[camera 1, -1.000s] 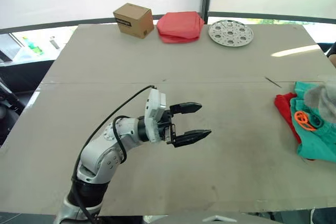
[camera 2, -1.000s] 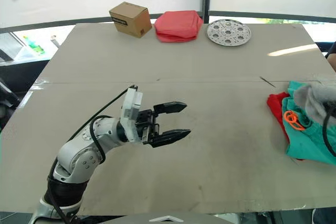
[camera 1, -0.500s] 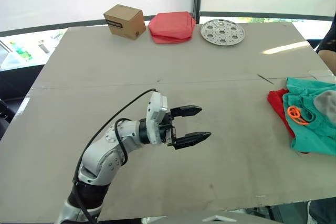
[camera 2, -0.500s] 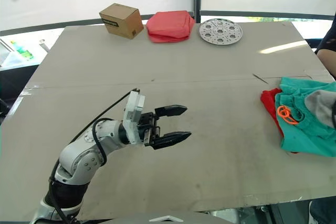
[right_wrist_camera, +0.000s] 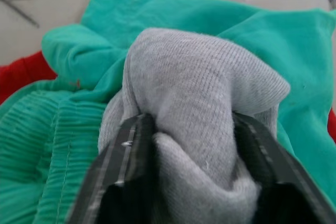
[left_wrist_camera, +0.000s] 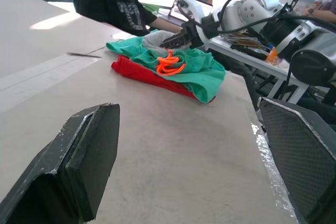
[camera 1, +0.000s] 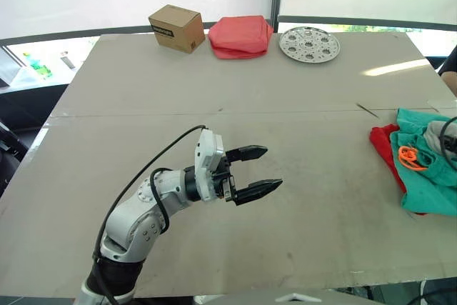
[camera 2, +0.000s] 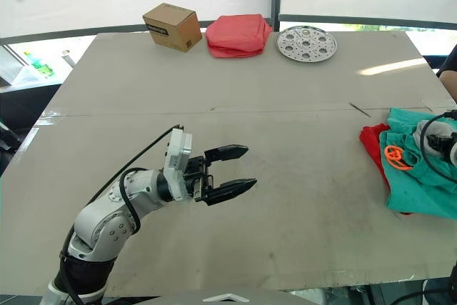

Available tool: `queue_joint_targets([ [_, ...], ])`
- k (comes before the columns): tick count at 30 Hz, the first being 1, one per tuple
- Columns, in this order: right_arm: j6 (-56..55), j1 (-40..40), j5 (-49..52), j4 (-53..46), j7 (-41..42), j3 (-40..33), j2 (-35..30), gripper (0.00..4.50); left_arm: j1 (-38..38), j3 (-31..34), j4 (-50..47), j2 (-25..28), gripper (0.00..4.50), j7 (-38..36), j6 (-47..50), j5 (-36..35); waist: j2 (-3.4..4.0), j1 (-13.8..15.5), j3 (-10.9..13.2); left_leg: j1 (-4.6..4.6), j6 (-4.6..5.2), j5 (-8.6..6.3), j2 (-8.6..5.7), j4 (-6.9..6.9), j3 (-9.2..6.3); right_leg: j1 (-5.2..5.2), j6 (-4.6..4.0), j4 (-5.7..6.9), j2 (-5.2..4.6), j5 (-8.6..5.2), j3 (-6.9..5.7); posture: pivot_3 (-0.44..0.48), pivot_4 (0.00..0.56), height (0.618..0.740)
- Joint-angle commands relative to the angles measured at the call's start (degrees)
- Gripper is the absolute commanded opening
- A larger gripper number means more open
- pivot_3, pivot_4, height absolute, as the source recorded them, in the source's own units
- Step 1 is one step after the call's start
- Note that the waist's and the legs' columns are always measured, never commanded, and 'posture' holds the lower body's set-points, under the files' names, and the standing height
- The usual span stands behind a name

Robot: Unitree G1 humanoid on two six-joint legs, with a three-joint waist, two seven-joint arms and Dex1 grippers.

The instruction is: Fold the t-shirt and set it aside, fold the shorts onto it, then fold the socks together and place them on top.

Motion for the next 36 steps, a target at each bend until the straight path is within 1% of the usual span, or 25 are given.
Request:
queue_joint_targets([
  [1, -2.0, 4.5, 1.4, -8.5, 1.4, -5.2, -0.8, 3.84, -1.4, 0.1, -1.4, 0.9, 4.50, -2.5, -0.9, -0.8, 0.02, 0.0, 0.0, 0.00, 0.00, 0.00, 0.00, 0.01, 0.00, 0.00, 0.00, 0.01, 0.00, 0.00, 0.00, 0.000, 0.150, 0.740],
  [2, -2.8, 6.4, 2.1, -11.5, 1.8, -7.2, -0.3, 4.20, -1.9, 0.0, -0.9, 0.8, 4.50, -2.7, -1.0, -0.6, 0.03, 0.1, 0.0, 0.01, 0.00, 0.00, 0.00, 0.01, -0.01, 0.00, 0.00, 0.03, 0.00, 0.00, 0.00, 0.000, 0.150, 0.740],
  [3, -4.4, 8.6, 2.9, -15.3, 2.2, -9.8, 0.7, 4.45, -2.4, -0.1, -0.3, 0.6, 4.50, -3.0, -1.2, -0.4, 0.08, 0.1, 0.0, 0.01, 0.00, 0.00, 0.00, 0.01, -0.02, 0.00, 0.00, 0.03, 0.00, 0.00, -0.01, 0.000, 0.150, 0.740],
  [6, -7.6, 15.0, 5.1, -26.2, 2.8, -16.4, 4.5, 4.45, -3.5, -0.3, 1.2, 0.3, 4.50, -3.9, -2.0, 0.3, 0.11, 0.2, 0.0, -0.01, 0.01, 0.00, 0.00, 0.00, -0.06, -0.01, 0.01, 0.03, 0.01, 0.00, -0.04, 0.000, 0.150, 0.740],
  [8, -11.7, 19.0, 4.6, -32.7, 1.7, -19.4, 7.9, 4.45, -3.8, -0.6, 2.2, 0.1, 4.50, -4.2, -2.7, 1.0, 0.12, 0.2, 0.0, 0.00, 0.02, -0.01, 0.01, -0.03, -0.07, -0.01, 0.02, 0.03, 0.02, -0.01, -0.04, 0.000, 0.150, 0.740],
  [9, -13.2, 20.0, 4.6, -34.6, 1.3, -20.2, 9.2, 4.45, -3.9, -0.7, 2.5, 0.0, 4.50, -4.4, -3.0, 1.2, 0.13, 0.1, 0.0, 0.00, 0.02, -0.01, 0.02, -0.03, -0.08, -0.01, 0.03, 0.03, 0.04, -0.01, -0.05, 0.000, 0.150, 0.740],
  [10, -14.7, 19.8, 7.5, -36.4, 1.6, -21.9, 11.9, 4.45, -4.0, -0.7, 2.7, -0.1, 4.50, -4.5, -3.1, 1.3, 0.15, 0.0, 0.0, 0.01, 0.02, -0.01, 0.03, -0.02, -0.08, -0.01, 0.04, 0.03, 0.04, -0.01, -0.04, 0.000, 0.150, 0.740],
  [11, -17.0, 20.4, 6.8, -38.7, 0.6, -21.4, 13.5, 4.45, -4.0, -0.7, 2.9, -0.2, 4.50, -4.6, -3.2, 1.4, 0.13, -0.1, 0.0, 0.02, 0.01, -0.01, 0.03, -0.02, -0.07, -0.02, 0.04, 0.04, 0.04, -0.01, -0.02, 0.000, 0.150, 0.740],
  [14, -21.3, 19.4, 4.6, -45.3, -3.5, -15.7, 17.7, 4.45, -3.9, -0.5, 3.9, -0.1, 4.50, -4.5, -4.1, 2.6, 0.20, -0.2, 0.0, 0.08, -0.13, -0.09, 0.06, 0.02, -0.01, -0.01, 0.23, 0.09, 0.05, -0.12, 0.07, 0.000, 0.150, 0.740],
  [17, -25.6, 14.0, 1.7, -47.7, -7.8, -2.9, 23.3, 4.45, -5.4, 1.5, 5.9, -2.6, 4.50, 1.0, -2.7, 2.3, 0.19, -0.6, 0.0, 0.24, -0.24, -0.15, 0.10, 0.01, 0.01, 0.02, 0.26, 0.12, 0.05, -0.14, 0.16, 0.000, 0.150, 0.740],
  [19, -28.7, 10.5, -0.3, -46.6, -9.6, 5.9, 28.3, 4.45, -6.9, 3.8, 7.6, -5.6, 4.50, 8.2, -2.1, 3.5, 0.14, -0.8, 0.0, 0.27, -0.25, -0.15, 0.12, 0.00, 0.01, 0.03, 0.26, 0.13, 0.04, -0.14, 0.18, 0.000, 0.150, 0.740],
  [21, -31.7, 7.7, -2.9, -43.7, -11.1, 12.8, 32.4, 4.45, -8.3, 5.8, 8.6, -8.4, 4.50, 14.5, -3.0, 5.3, 0.11, -0.6, 0.0, 0.29, -0.25, -0.15, 0.13, 0.00, 0.00, 0.01, 0.26, 0.14, 0.04, -0.14, 0.16, 0.000, 0.150, 0.740],
  [23, -34.5, 4.4, -6.0, -39.5, -11.9, 19.8, 35.7, 4.45, -10.0, 7.5, 9.6, -11.1, 4.50, 23.9, -4.0, 10.7, 0.09, -0.2, 0.0, 0.28, -0.25, -0.14, 0.09, -0.03, 0.00, -0.01, 0.14, 0.12, 0.05, -0.07, 0.13, 0.000, 0.150, 0.740],
  [24, -35.6, 3.2, -7.2, -37.8, -12.2, 22.0, 36.6, 4.45, -10.5, 8.0, 9.9, -12.1, 4.50, 27.2, -4.2, 12.7, 0.07, 0.0, 0.1, 0.27, -0.23, -0.13, 0.04, -0.05, 0.00, -0.03, 0.04, 0.12, 0.06, 0.01, 0.13, 0.000, 0.150, 0.740],
  [25, -36.2, 1.6, -7.6, -36.0, -11.7, 24.4, 37.6, 4.45, -11.4, 9.0, 10.7, -13.8, 4.50, 30.9, -5.0, 14.7, 0.06, 0.1, 0.1, 0.27, -0.05, 0.00, 0.01, -0.11, 0.00, -0.05, 0.21, 0.11, 0.07, 0.12, 0.13, 0.000, 0.150, 0.740],
  [27, -36.9, -0.3, -8.1, -33.4, -10.2, 27.6, 38.4, 4.45, -12.0, 10.4, 11.0, -14.7, 4.50, 33.0, -4.5, 15.0, 0.01, 0.3, 0.0, 0.28, -0.28, 0.15, -0.03, -0.16, -0.01, -0.04, 0.24, 0.11, 0.10, 0.13, 0.14, 0.000, 0.150, 0.740],
  [28, -37.4, -0.9, -7.1, -32.3, -7.9, 29.0, 38.2, 4.45, -11.7, 11.0, 10.0, -13.4, 4.50, 31.6, -2.4, 13.3, -0.02, 0.2, 0.1, 0.28, -0.30, 0.16, -0.04, -0.18, -0.03, -0.05, 0.24, 0.12, 0.12, 0.13, 0.14, 0.000, 0.150, 0.740],
  [30, -37.2, -1.6, -5.9, -31.0, -3.0, 30.6, 35.7, 4.45, -10.4, 11.5, 7.8, -10.2, 4.50, 27.7, -0.2, 11.0, -0.04, 0.0, 0.1, 0.30, -0.32, 0.16, -0.03, -0.20, -0.03, -0.05, 0.24, 0.12, 0.16, 0.13, 0.14, 0.000, 0.150, 0.740],
  [32, -36.1, -0.6, -4.0, -31.0, 3.1, 30.9, 31.2, 4.45, -7.9, 12.0, 5.2, -6.5, 4.50, 23.8, 1.4, 8.6, -0.02, -0.1, 0.1, 0.34, -0.29, 0.13, -0.02, -0.23, -0.02, -0.04, 0.23, 0.12, 0.22, 0.13, 0.18, 0.000, 0.150, 0.740],
  [33, -36.2, 0.4, -3.6, -30.9, 5.0, 30.0, 28.9, 4.45, -5.8, 12.5, 3.5, -4.1, 4.50, 20.9, 2.1, 7.2, -0.02, -0.1, 0.1, 0.34, -0.11, -0.01, -0.01, -0.23, -0.02, -0.04, 0.22, 0.12, 0.20, 0.12, 0.19, 0.000, 0.150, 0.740],
  [35, -36.5, 4.1, -2.5, -31.8, 9.1, 27.2, 23.3, 4.45, -0.6, 14.2, 0.6, 1.2, 4.50, 16.0, 3.1, 5.4, -0.02, -0.1, 0.1, 0.37, -0.12, -0.05, 0.00, -0.23, -0.01, -0.02, 0.17, 0.11, 0.16, 0.09, 0.21, 0.000, 0.150, 0.740],
  [36, -36.9, 5.7, -1.9, -32.3, 10.7, 26.0, 21.1, 4.45, 1.4, 15.2, -0.2, 3.0, 4.50, 14.6, 3.4, 4.6, -0.02, 0.0, 0.1, 0.38, -0.27, -0.14, 0.01, -0.25, -0.01, -0.02, 0.01, 0.10, 0.13, 0.00, 0.20, 0.000, 0.150, 0.740],
])
